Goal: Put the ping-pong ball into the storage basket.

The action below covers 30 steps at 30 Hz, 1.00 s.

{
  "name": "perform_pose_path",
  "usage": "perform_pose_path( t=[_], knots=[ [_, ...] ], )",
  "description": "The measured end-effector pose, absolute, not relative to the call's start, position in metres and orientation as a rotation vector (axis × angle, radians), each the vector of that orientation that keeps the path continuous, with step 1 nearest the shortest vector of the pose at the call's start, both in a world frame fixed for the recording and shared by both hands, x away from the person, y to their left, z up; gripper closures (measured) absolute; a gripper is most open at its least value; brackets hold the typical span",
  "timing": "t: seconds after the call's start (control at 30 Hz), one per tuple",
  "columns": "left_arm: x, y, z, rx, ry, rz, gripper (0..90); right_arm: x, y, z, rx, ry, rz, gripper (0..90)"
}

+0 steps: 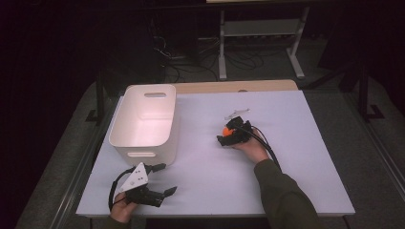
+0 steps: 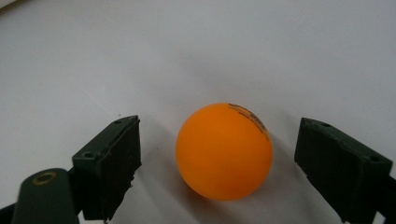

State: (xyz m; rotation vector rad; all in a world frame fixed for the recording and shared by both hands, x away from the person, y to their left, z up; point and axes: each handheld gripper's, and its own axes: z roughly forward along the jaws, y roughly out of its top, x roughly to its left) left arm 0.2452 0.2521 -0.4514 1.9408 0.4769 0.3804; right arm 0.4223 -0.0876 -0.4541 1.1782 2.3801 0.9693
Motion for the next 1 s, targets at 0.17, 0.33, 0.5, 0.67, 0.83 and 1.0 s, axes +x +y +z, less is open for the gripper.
perform_pose_path(
  t=[0.17, 0.33, 0.5, 0.67, 0.83, 1.0],
  knots=[
    [0.2452, 0.2521, -0.4514, 1.941, 0.477, 0.381, 14.1, 0.4221, -0.0885, -0.4533, 1.189, 2.372, 0.978, 19.5],
    [0.2451, 0.2521, -0.4513, 1.942, 0.476, 0.382, 14.1, 0.4219, -0.0899, -0.4522, 1.197, 2.365, 0.997, 25.7],
    [0.2450, 0.2520, -0.4514, 1.942, 0.476, 0.382, 14.1, 0.4219, -0.0902, -0.4521, 1.201, 2.371, 1.007, 30.7],
    [0.2449, 0.2520, -0.4513, 1.942, 0.476, 0.382, 14.1, 0.4221, -0.0902, -0.4523, 1.215, 2.381, 1.014, 34.0],
    [0.2449, 0.2519, -0.4513, 1.942, 0.476, 0.382, 14.1, 0.4226, -0.0910, -0.4523, 1.223, 2.387, 1.019, 37.4],
    [0.2448, 0.2519, -0.4514, 1.942, 0.476, 0.383, 14.1, 0.4228, -0.0913, -0.4522, 1.223, 2.387, 1.021, 39.7]
  ],
)
